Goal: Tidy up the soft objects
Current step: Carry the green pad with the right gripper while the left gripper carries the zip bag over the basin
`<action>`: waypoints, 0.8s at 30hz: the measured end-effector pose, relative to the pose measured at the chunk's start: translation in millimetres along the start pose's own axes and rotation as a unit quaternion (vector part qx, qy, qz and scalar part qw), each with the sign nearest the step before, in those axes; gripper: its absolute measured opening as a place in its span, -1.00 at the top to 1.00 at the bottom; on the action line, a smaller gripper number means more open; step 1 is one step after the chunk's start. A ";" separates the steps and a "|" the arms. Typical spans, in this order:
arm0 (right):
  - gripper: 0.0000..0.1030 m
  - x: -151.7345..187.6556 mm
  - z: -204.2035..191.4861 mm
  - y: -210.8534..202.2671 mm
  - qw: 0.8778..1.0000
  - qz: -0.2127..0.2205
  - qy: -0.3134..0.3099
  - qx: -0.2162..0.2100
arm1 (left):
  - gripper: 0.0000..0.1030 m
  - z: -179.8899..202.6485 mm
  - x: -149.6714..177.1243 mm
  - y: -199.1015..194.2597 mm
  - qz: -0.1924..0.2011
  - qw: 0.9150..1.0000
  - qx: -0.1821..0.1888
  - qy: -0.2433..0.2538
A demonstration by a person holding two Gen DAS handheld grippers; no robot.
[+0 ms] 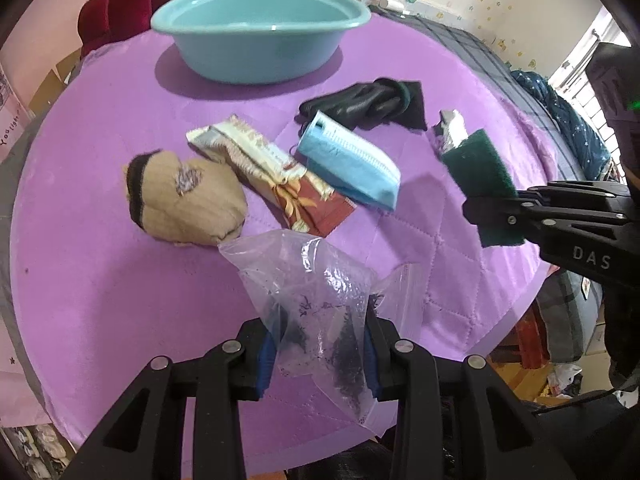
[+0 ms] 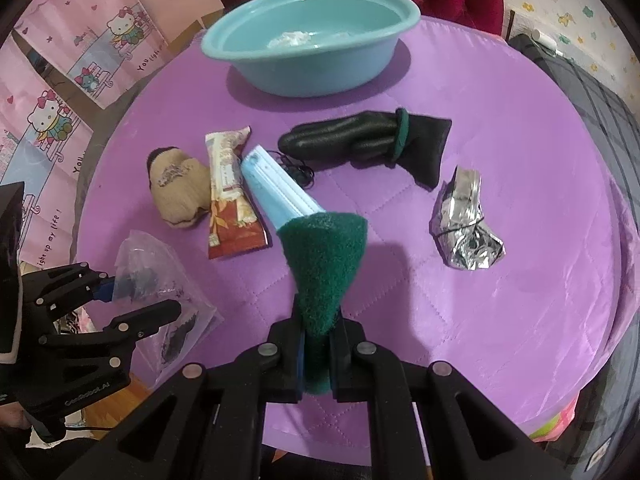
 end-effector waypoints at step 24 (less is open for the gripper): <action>0.84 -49.9 -11.2 -40.3 0.998 0.045 -0.043 0.002 | 0.25 -9.7 -46.5 -58.3 0.069 0.997 -0.024 0.027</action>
Point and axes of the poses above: each gripper's, at about its wrist camera, not at the fingertips, and y roughly the way its jaws point, z to its right, x to its underside, the point moved 2 cm from there along y, roughly the way its jaws point, and after that the axes turned 7 degrees about y, right-handed, at the moved point
